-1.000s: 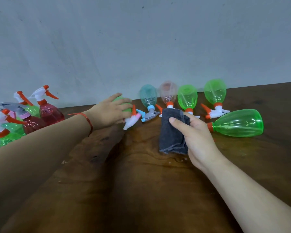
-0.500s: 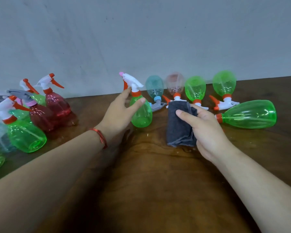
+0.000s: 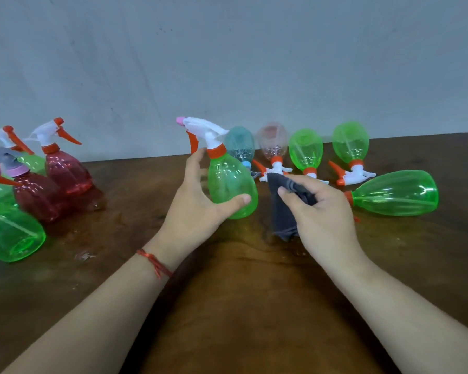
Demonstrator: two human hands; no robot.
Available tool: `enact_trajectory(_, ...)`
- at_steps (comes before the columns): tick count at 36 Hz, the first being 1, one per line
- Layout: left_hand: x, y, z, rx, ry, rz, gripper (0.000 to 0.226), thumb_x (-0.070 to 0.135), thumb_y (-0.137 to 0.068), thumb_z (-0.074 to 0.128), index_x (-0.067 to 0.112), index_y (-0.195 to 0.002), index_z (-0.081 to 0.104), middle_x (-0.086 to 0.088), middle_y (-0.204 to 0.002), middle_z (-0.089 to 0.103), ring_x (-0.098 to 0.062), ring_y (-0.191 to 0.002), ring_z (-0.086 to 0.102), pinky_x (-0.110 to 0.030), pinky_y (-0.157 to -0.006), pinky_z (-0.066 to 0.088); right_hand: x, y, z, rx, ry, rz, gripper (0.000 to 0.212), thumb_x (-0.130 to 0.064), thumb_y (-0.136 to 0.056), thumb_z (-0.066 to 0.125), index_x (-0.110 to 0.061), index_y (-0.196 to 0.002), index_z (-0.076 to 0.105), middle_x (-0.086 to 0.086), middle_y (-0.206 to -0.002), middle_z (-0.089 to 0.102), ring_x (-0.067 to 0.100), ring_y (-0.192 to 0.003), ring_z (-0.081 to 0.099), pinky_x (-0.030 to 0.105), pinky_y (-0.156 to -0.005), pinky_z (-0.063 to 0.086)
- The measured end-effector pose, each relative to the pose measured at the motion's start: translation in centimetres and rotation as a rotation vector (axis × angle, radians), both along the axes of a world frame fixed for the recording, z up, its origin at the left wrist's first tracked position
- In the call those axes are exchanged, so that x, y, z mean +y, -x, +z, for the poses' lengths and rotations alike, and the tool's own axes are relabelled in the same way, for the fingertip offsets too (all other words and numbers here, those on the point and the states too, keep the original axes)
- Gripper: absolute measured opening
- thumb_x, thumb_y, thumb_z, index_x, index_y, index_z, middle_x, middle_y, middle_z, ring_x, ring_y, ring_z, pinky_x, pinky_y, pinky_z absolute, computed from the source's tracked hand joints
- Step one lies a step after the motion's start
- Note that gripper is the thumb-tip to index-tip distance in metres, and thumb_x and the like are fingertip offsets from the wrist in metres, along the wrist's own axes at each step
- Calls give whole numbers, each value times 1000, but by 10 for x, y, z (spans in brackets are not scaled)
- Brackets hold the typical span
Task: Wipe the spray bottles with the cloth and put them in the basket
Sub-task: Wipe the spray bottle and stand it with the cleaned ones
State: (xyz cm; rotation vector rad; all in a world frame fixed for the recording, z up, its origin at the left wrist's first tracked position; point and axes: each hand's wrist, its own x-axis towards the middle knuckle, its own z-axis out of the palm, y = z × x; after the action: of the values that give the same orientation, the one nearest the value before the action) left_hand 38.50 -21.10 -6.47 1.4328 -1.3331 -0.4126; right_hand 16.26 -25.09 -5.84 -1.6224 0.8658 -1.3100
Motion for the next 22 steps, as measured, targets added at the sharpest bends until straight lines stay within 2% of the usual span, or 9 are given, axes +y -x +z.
enact_trajectory(3, 11, 17, 16, 23, 26, -26, 110, 50, -69, 99, 45, -157, 32, 11, -128, 73, -12, -118, 73, -47, -103, 59, 3, -5, 0, 19, 76, -34, 39, -12, -101, 69, -50, -108, 73, -32, -101, 75, -9, -101, 69, 13, -86, 54)
enact_trajectory(5, 17, 27, 20, 32, 25, -8, 101, 49, -70, 99, 42, -149, 37, 11, -124, 76, -8, -113, 74, -46, -100, 60, 6, -8, 2, -9, 54, 8, 41, -8, -102, 67, -48, -111, 73, -34, -105, 75, -10, -105, 69, 12, -90, 53)
enact_trajectory(7, 23, 34, 22, 48, 42, 54, 92, 51, -70, 99, 37, -140, 42, 11, -126, 75, -7, -111, 74, -43, -98, 62, 7, -8, 4, -59, 5, 64, 40, -6, -103, 65, -44, -111, 74, -30, -106, 76, -7, -106, 70, 15, -90, 55)
enact_trajectory(9, 25, 36, 23, 29, 78, 100, 86, 55, -72, 96, 36, -136, 42, 13, -132, 70, -8, -111, 73, -41, -96, 61, 7, -8, 6, -97, -51, 108, 37, -5, -104, 63, -39, -110, 76, -21, -105, 79, 0, -98, 75, 18, -81, 59)
enact_trajectory(12, 29, 36, 25, -35, 105, 21, 78, 53, -83, 89, 40, -143, 41, 13, -138, 67, -12, -119, 70, -44, -98, 61, 9, -9, 6, -160, -145, 172, 32, -3, -104, 61, -28, -114, 79, -5, -105, 81, 11, -88, 77, 25, -72, 63)
enact_trajectory(14, 32, 35, 27, -88, 83, -57, 89, 53, -83, 87, 45, -155, 36, 15, -147, 61, -11, -132, 63, -44, -107, 56, 9, -9, 5, -175, -166, 183, 31, -1, -104, 60, -22, -118, 78, -3, -110, 81, 13, -101, 77, 31, -86, 63)
enact_trajectory(16, 36, 32, 27, -167, 25, -121, 112, 54, -75, 93, 44, -165, 26, 19, -160, 47, -8, -147, 50, -42, -120, 46, 8, -9, 5, -191, -183, 187, 31, 1, -103, 60, -17, -122, 77, -3, -116, 80, 16, -113, 74, 38, -101, 59)
enact_trajectory(18, 41, 29, 24, -220, -49, -185, 130, 50, -67, 100, 41, -169, 19, 21, -166, 38, -4, -153, 41, -40, -125, 40, 9, -9, 4, -207, -208, 193, 30, 1, -102, 62, -14, -123, 77, 0, -118, 79, 20, -116, 73, 48, -106, 56)
enact_trajectory(22, 48, 22, 21, -218, -85, -262, 122, 37, -70, 101, 47, -164, 24, 26, -159, 44, -3, -145, 50, -35, -120, 46, 11, -7, 3, -187, -230, 192, 30, -1, -100, 65, -13, -125, 76, 2, -118, 79, 22, -116, 74, 52, -107, 55)
